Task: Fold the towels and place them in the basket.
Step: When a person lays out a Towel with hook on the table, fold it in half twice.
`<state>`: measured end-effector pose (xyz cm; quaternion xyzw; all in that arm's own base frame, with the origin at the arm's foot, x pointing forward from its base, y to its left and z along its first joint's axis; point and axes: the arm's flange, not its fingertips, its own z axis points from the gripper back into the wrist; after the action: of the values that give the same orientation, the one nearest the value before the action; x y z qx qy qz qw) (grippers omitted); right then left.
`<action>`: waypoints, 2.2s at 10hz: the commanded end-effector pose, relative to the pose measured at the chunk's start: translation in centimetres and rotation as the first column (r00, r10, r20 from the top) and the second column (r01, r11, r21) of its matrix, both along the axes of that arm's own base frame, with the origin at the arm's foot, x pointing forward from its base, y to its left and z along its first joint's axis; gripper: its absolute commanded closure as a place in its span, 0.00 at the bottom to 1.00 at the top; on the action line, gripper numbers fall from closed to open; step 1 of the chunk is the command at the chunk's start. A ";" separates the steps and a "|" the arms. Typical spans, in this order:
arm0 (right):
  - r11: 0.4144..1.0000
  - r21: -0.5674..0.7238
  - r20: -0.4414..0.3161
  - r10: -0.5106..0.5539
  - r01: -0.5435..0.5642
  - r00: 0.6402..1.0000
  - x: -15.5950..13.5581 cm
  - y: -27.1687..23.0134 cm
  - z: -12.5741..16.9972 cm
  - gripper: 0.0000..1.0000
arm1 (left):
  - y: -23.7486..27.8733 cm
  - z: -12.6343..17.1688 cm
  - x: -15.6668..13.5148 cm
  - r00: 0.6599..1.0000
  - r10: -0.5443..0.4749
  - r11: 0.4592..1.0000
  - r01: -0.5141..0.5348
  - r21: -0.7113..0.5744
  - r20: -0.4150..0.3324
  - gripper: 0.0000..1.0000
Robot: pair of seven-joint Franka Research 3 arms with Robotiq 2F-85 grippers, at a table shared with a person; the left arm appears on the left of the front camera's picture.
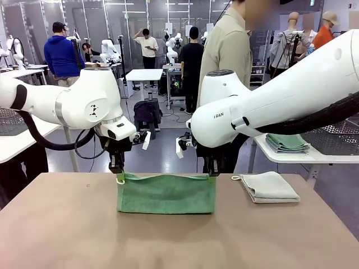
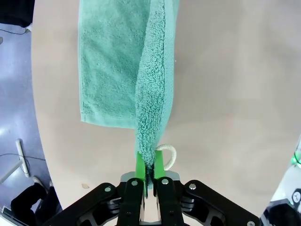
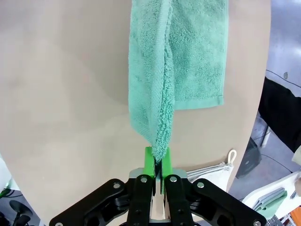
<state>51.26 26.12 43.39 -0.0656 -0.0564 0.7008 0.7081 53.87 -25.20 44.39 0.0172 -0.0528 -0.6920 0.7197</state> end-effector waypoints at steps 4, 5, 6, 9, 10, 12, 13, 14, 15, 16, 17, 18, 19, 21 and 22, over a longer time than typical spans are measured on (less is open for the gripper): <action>1.000 -0.001 0.001 -0.002 0.002 1.000 -0.1 0.1 0.0 0.93 | 0.0 0.0 0.0 1.000 0.000 1.000 0.000 0.000 0.000 0.92; 1.000 -0.001 0.001 -0.002 0.002 1.000 -0.1 0.1 0.0 0.93 | 0.0 0.0 0.0 1.000 0.000 1.000 0.000 0.000 0.000 0.92; 1.000 -0.001 0.001 -0.002 0.002 1.000 -0.1 0.1 0.0 0.93 | 0.0 0.0 0.0 1.000 0.000 1.000 0.000 0.000 0.000 0.92; 1.000 0.010 -0.021 0.007 -0.006 1.000 1.2 0.5 -1.7 0.93 | 0.3 -1.1 0.7 0.999 0.010 1.000 -0.010 -0.004 -0.043 0.92; 1.000 0.015 -0.020 0.017 -0.017 1.000 1.7 0.7 -2.4 0.93 | 0.5 -1.5 1.1 0.998 0.003 1.000 -0.003 -0.002 -0.058 0.92; 1.000 0.008 -0.005 0.014 -0.014 1.000 2.5 1.0 -2.9 0.93 | 0.7 -2.1 2.2 0.997 0.004 1.000 -0.003 0.004 -0.071 0.92; 1.000 0.005 0.002 0.015 -0.015 1.000 3.1 1.1 -3.1 0.93 | 0.8 -2.3 2.8 0.997 0.002 1.000 -0.001 0.009 -0.079 0.92; 1.000 -0.006 0.008 0.010 -0.010 1.000 3.9 1.2 -3.6 0.93 | 0.8 -2.8 3.8 0.996 -0.008 1.000 0.008 0.004 -0.087 0.92; 1.000 0.000 0.000 0.012 -0.012 1.000 4.5 1.3 -4.0 0.93 | 1.0 -3.2 4.6 0.995 -0.016 1.000 0.015 -0.007 -0.100 0.92; 1.000 0.004 -0.009 0.008 -0.008 1.000 5.0 1.4 -4.4 0.93 | 1.0 -3.8 5.4 0.994 -0.013 1.000 0.012 -0.006 -0.106 0.92; 1.000 0.005 -0.011 0.006 -0.006 1.000 5.7 1.3 -4.9 0.93 | 1.1 -4.3 6.1 0.994 -0.011 1.000 0.011 0.001 -0.109 0.92; 1.000 0.003 -0.011 0.005 -0.005 1.000 6.3 1.3 -5.6 0.93 | 1.1 -4.8 6.8 0.994 -0.010 1.000 0.010 0.007 -0.112 0.92; 1.000 0.005 -0.014 0.005 -0.004 1.000 7.1 1.2 -6.2 0.93 | 1.1 -5.3 7.5 0.994 -0.011 1.000 0.012 0.011 -0.112 0.92; 1.000 0.004 -0.027 0.000 0.000 1.000 8.2 1.2 -7.1 0.93 | 1.2 -6.0 8.6 0.993 -0.002 1.000 0.005 0.021 -0.121 0.92; 1.000 0.003 -0.038 -0.001 0.001 0.999 8.8 1.2 -7.5 0.93 | 1.2 -6.3 9.1 0.992 0.003 1.000 0.000 0.024 -0.129 0.92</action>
<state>59.15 27.10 35.93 -0.0479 -0.0464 0.6997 0.7113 61.82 -24.00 37.67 -0.0207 -0.0141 -0.6857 0.7275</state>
